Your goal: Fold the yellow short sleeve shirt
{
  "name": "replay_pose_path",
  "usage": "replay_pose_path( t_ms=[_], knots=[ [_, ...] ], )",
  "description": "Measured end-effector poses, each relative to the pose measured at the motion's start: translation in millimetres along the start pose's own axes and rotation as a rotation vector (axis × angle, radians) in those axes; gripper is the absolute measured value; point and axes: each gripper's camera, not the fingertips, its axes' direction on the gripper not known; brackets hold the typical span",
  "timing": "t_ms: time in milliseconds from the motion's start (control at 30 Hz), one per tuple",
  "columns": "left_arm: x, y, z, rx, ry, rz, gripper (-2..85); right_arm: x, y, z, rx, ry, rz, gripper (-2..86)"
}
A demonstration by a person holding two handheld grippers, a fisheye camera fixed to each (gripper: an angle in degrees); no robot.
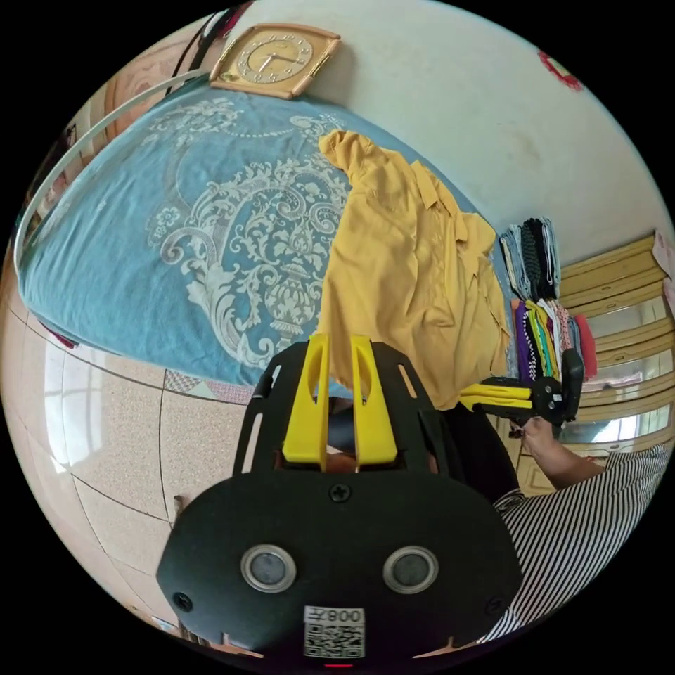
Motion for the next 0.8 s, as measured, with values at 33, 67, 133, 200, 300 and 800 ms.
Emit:
replay_pose_path(
  t_ms=[33,67,133,200,300,800],
  knots=[
    [6.8,-5.2,0.4,0.012,0.015,0.014,5.9,25.5,25.0,-6.0,0.039,0.004,0.080,6.0],
    [22.2,-17.7,4.7,0.023,0.053,0.044,6.3,39.0,37.8,-8.7,0.057,0.007,0.122,6.3],
    [50.3,-41.4,20.0,0.009,0.124,0.101,6.6,104.2,99.9,-17.8,0.135,0.030,0.352,7.1],
    [95.0,-78.0,51.7,-0.038,0.205,0.193,7.0,154.6,151.1,-20.9,0.201,0.032,0.533,7.3],
    [153.7,-128.3,98.4,-0.095,0.302,0.278,7.5,225.9,226.8,-14.2,0.252,0.045,0.783,7.6],
    [346.8,-364.3,256.7,-0.124,0.063,0.512,8.2,385.0,351.0,86.8,0.350,0.044,0.975,6.0]
  ],
)
